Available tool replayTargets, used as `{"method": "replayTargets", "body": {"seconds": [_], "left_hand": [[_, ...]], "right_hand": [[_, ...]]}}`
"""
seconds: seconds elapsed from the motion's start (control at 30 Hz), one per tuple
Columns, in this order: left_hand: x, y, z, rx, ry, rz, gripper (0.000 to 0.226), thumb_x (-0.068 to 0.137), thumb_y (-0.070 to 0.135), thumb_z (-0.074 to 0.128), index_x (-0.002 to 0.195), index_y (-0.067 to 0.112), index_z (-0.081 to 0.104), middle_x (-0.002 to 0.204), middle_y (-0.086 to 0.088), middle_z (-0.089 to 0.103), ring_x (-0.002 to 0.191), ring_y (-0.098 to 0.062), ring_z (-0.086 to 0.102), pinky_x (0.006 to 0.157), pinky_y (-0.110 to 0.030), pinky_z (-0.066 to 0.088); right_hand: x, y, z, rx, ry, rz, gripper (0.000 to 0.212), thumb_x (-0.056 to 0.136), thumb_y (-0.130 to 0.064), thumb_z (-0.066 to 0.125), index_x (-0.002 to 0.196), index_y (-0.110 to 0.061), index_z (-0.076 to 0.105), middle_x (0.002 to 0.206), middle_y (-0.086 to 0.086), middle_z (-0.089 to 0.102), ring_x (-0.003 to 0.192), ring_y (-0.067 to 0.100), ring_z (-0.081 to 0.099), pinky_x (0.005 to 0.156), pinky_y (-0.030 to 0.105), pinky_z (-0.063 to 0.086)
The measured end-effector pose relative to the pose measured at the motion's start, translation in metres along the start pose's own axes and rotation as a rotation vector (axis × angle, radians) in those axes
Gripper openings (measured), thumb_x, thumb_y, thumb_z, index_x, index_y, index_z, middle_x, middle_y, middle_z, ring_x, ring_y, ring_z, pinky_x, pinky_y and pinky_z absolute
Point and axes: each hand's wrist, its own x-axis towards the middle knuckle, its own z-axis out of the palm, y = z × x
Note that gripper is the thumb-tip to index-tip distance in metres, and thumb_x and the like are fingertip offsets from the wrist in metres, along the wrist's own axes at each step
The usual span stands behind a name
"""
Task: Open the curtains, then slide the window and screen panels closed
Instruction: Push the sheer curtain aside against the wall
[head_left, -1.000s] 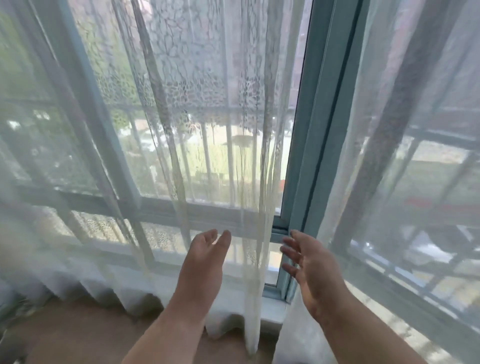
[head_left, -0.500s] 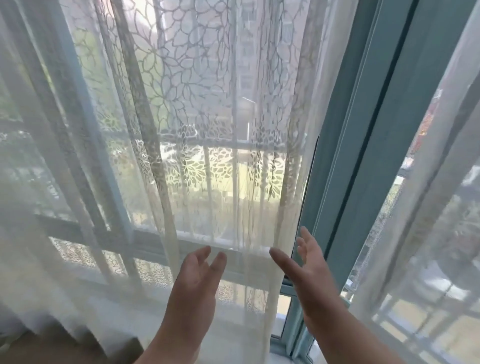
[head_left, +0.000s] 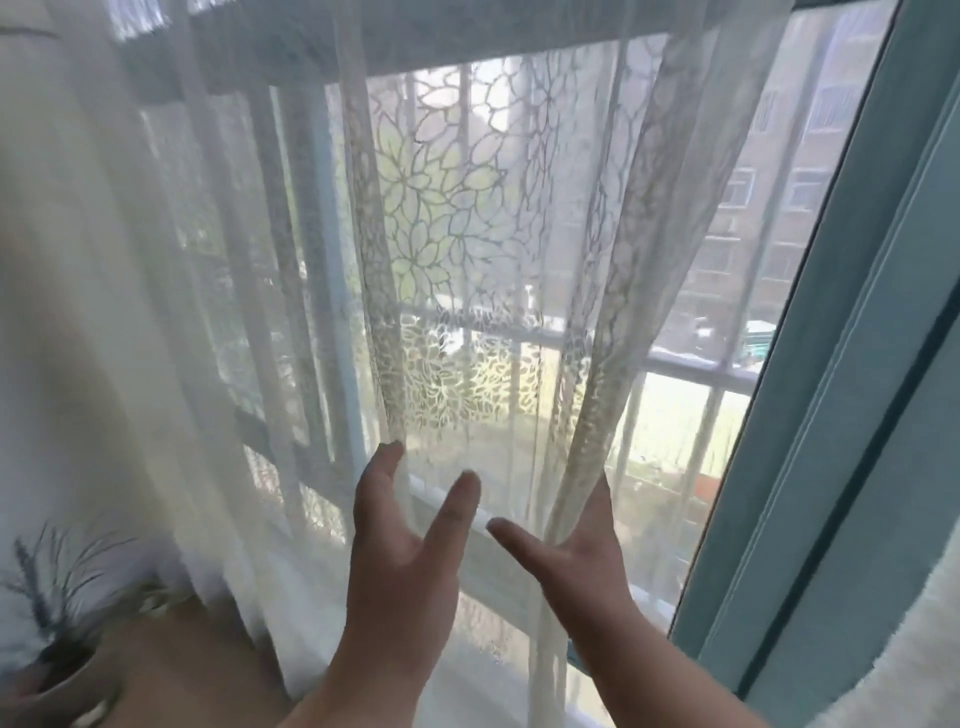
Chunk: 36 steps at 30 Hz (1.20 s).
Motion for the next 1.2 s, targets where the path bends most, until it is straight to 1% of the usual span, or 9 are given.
{"method": "replayTargets", "body": {"seconds": [0.2, 0.37, 0.43, 0.5, 0.57, 0.73, 0.9, 1.03, 1.2], "left_hand": [[0.030, 0.048, 0.021, 0.146, 0.101, 0.246, 0.120, 0.067, 0.089, 0.068, 0.169, 0.045, 0.022, 0.172, 0.030, 0.022, 0.136, 0.038, 0.017, 0.105, -0.005, 0.018], [0.055, 0.094, 0.040, 0.320, 0.193, 0.457, 0.134, 0.063, 0.103, 0.062, 0.168, 0.048, 0.000, 0.181, 0.024, 0.001, 0.167, -0.003, 0.004, 0.124, -0.025, 0.017], [0.064, 0.105, 0.053, 0.397, 0.234, 0.531, 0.137, 0.064, 0.105, 0.060, 0.168, 0.048, -0.008, 0.183, 0.020, -0.006, 0.169, -0.006, -0.004, 0.134, -0.042, 0.019], [0.076, 0.111, 0.063, 0.474, 0.282, 0.581, 0.142, 0.065, 0.105, 0.059, 0.169, 0.043, -0.016, 0.184, 0.013, -0.012, 0.169, -0.009, -0.011, 0.134, -0.056, 0.023], [0.091, 0.114, 0.071, 0.520, 0.327, 0.590, 0.146, 0.068, 0.100, 0.065, 0.169, 0.038, -0.020, 0.184, 0.008, -0.016, 0.171, -0.016, -0.012, 0.132, -0.062, 0.025], [0.136, 0.115, 0.075, 0.640, 0.487, 0.546, 0.155, 0.071, 0.087, 0.079, 0.171, 0.023, -0.020, 0.183, -0.017, -0.019, 0.170, -0.036, -0.016, 0.132, -0.070, 0.001], [0.174, 0.117, 0.058, 0.674, 0.543, 0.461, 0.158, 0.071, 0.089, 0.076, 0.166, 0.027, -0.034, 0.178, -0.027, -0.028, 0.167, -0.044, -0.023, 0.131, -0.073, -0.004], [0.193, 0.117, 0.045, 0.717, 0.543, 0.377, 0.158, 0.072, 0.094, 0.070, 0.162, 0.027, -0.042, 0.177, -0.026, -0.031, 0.167, -0.044, -0.021, 0.132, -0.070, -0.003], [0.218, 0.117, 0.036, 0.738, 0.580, 0.373, 0.155, 0.071, 0.094, 0.069, 0.165, 0.027, -0.035, 0.183, -0.019, -0.013, 0.170, -0.039, -0.004, 0.134, -0.064, 0.014]], "right_hand": [[0.029, -0.003, 0.032, 0.034, -0.079, -0.063, 0.144, 0.059, -0.065, 0.103, 0.174, -0.044, 0.019, 0.175, -0.011, 0.040, 0.161, 0.013, 0.041, 0.130, 0.053, 0.040], [0.049, -0.009, 0.059, 0.028, -0.053, -0.064, 0.158, 0.052, -0.083, 0.097, 0.176, -0.034, 0.012, 0.177, -0.002, 0.038, 0.163, 0.018, 0.040, 0.128, 0.055, 0.042], [0.055, -0.011, 0.069, -0.099, -0.033, -0.083, 0.147, 0.056, -0.100, 0.076, 0.174, -0.033, 0.021, 0.171, -0.005, 0.046, 0.158, 0.019, 0.046, 0.124, 0.054, 0.046], [0.061, -0.018, 0.078, -0.198, -0.041, -0.070, 0.130, 0.065, -0.098, 0.068, 0.172, -0.035, 0.027, 0.166, -0.005, 0.051, 0.153, 0.024, 0.050, 0.118, 0.060, 0.049], [0.065, -0.026, 0.084, -0.262, -0.057, -0.043, 0.125, 0.066, -0.090, 0.059, 0.172, -0.038, 0.020, 0.168, -0.007, 0.049, 0.155, 0.027, 0.048, 0.119, 0.061, 0.047], [0.073, -0.048, 0.091, -0.184, -0.123, -0.019, 0.149, 0.053, -0.086, 0.051, 0.177, -0.031, -0.011, 0.185, 0.000, 0.022, 0.169, 0.028, 0.027, 0.134, 0.051, 0.028], [0.095, -0.074, 0.105, -0.207, -0.182, -0.046, 0.130, 0.064, -0.066, 0.060, 0.175, -0.012, 0.019, 0.167, 0.020, 0.050, 0.158, 0.041, 0.043, 0.127, 0.054, 0.037], [0.111, -0.084, 0.114, -0.224, -0.182, -0.140, 0.136, 0.073, -0.062, 0.082, 0.177, -0.011, 0.012, 0.180, 0.008, 0.034, 0.168, 0.033, 0.029, 0.134, 0.050, 0.029], [0.143, -0.089, 0.145, -0.296, -0.149, -0.226, 0.117, 0.073, -0.080, 0.061, 0.173, -0.029, 0.028, 0.171, 0.006, 0.048, 0.154, 0.031, 0.051, 0.119, 0.055, 0.049]]}}
